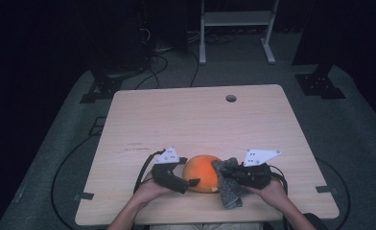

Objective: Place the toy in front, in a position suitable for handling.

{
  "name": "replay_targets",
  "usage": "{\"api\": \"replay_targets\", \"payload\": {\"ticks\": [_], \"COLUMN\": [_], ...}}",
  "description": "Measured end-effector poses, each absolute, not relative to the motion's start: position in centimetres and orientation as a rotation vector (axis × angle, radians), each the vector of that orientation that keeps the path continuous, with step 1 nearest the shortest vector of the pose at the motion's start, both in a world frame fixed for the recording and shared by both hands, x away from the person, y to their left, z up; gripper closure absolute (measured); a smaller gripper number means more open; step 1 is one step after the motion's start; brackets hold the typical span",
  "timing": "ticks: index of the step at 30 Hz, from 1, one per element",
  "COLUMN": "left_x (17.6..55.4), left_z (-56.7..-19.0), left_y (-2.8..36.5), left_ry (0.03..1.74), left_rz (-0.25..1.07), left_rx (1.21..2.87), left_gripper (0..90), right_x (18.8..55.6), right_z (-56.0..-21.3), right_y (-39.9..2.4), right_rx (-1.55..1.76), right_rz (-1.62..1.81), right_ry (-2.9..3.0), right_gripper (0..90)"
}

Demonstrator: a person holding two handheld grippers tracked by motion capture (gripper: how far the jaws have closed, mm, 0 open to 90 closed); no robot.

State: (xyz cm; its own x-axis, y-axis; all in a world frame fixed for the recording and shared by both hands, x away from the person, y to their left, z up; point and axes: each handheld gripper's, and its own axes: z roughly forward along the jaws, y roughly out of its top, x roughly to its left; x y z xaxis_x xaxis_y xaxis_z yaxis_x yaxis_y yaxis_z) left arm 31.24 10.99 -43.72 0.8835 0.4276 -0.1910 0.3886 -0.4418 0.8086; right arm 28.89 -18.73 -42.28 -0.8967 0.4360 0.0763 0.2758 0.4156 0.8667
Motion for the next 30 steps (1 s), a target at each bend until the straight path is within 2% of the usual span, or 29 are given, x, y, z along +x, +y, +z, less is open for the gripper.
{"api": "replay_targets", "payload": {"ticks": [2, 5, 8, 10, 15, 18, 24, 27, 30], "left_x": [31.2, 30.6, 30.2, 30.6, 31.3, 31.7, 32.0, 32.2, 32.3], "left_z": [-44.0, -43.3, -42.4, -42.1, -43.1, -43.7, -44.4, -44.2, -44.2], "left_y": [10.7, 10.7, 10.2, 9.5, 9.0, 10.0, 11.2, 11.5, 11.6], "left_ry": [0.568, 0.483, 0.411, 0.381, 0.348, 0.391, 0.411, 0.456, 0.473], "left_rz": [0.038, 0.165, 0.32, 0.386, 0.418, 0.349, 0.272, 0.227, 0.217], "left_rx": [2.097, 2.08, 2.058, 2.041, 2.096, 2.12, 2.145, 2.107, 2.103], "left_gripper": [8.6, 33.6, 40.3, 40.5, 37.3, 33.1, 30.4, 17.8, 18.4], "right_x": [28.7, 28.5, 28.2, 28.4, 29.8, 30.6, 30.2, 29.9, 29.8], "right_z": [-42.3, -42.2, -41.7, -41.2, -40.5, -42.0, -43.4, -44.5, -43.7], "right_y": [-18.7, -19.0, -19.3, -19.3, -18.5, -18.3, -19.6, -20.5, -21.0], "right_rx": [0.631, 0.621, 0.621, 0.621, 0.635, 0.659, 0.704, 0.751, 0.763], "right_rz": [1.484, 1.477, 1.467, 1.471, 1.497, 1.478, 1.373, 1.315, 1.371], "right_ry": [2.506, 2.508, 2.492, 2.466, 2.385, 2.416, 2.448, 2.479, 2.445], "right_gripper": [82.7, 82.9, 82.9, 82.9, 83.0, 83.0, 83.0, 82.9, 82.8]}}
